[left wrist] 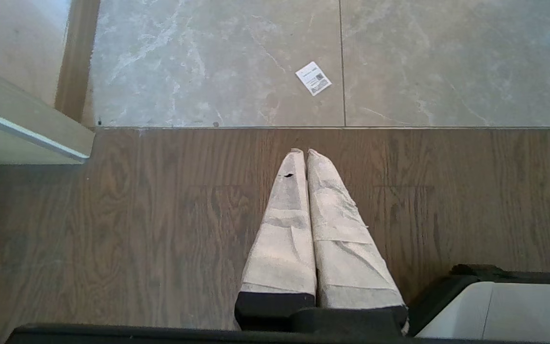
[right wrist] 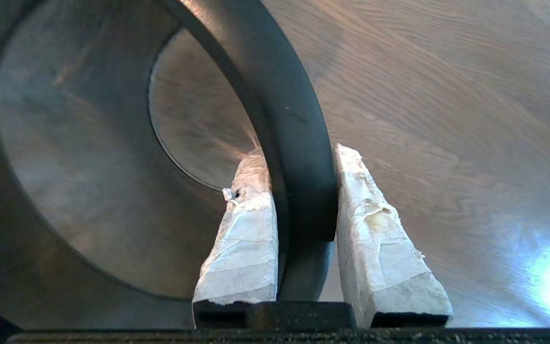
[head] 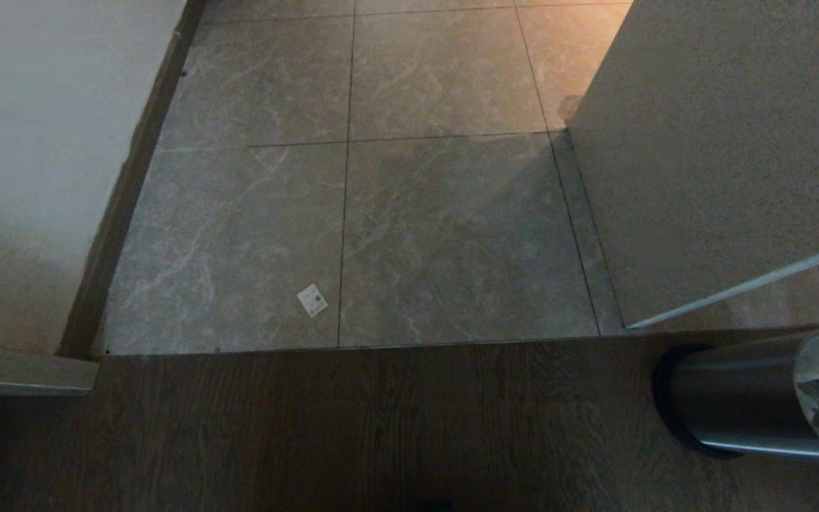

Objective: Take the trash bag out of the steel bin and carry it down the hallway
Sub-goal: Place the outer trash can on the ground

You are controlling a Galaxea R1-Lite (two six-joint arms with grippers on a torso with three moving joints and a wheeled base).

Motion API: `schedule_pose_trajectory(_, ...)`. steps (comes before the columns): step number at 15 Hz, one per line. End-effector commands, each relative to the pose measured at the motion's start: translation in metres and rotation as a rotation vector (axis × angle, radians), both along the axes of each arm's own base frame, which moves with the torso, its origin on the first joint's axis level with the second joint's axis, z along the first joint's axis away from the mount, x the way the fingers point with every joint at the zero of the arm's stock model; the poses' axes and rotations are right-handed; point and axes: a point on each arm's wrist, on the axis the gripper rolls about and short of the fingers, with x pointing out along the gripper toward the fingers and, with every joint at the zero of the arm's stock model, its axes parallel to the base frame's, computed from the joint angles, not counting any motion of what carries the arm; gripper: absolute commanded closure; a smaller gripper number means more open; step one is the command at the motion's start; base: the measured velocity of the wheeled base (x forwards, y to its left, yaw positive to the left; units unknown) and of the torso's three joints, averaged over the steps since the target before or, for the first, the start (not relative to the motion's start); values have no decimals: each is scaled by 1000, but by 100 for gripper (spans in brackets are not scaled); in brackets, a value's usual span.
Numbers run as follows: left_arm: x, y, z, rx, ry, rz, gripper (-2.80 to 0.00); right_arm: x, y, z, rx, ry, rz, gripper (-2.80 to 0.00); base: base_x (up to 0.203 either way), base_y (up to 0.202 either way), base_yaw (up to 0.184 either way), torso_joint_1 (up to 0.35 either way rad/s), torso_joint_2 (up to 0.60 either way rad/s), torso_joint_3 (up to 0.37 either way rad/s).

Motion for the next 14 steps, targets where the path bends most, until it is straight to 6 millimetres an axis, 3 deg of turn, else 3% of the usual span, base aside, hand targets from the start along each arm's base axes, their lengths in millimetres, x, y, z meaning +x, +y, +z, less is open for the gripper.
schedule_pose_trajectory(1, 0, 0, 0, 0, 0, 0, 0, 5, -3, -25, 14, -2, 9, 0, 0, 0, 0, 0, 0, 0)
schedule_pose_trajectory(5, 0, 0, 0, 0, 0, 0, 0, 17, -8, -47, -18, -2, 33, 0, 0, 0, 0, 0, 0, 0)
schedule_pose_trajectory(13, 0, 0, 0, 0, 0, 0, 0, 33, -13, -61, -104, 13, 62, 0, 0, 0, 0, 0, 0, 0)
schedule_pose_trajectory(14, 0, 0, 0, 0, 0, 0, 0, 33, -13, -58, -104, 14, 62, -280, 0, 0, 0, 0, 0, 0)
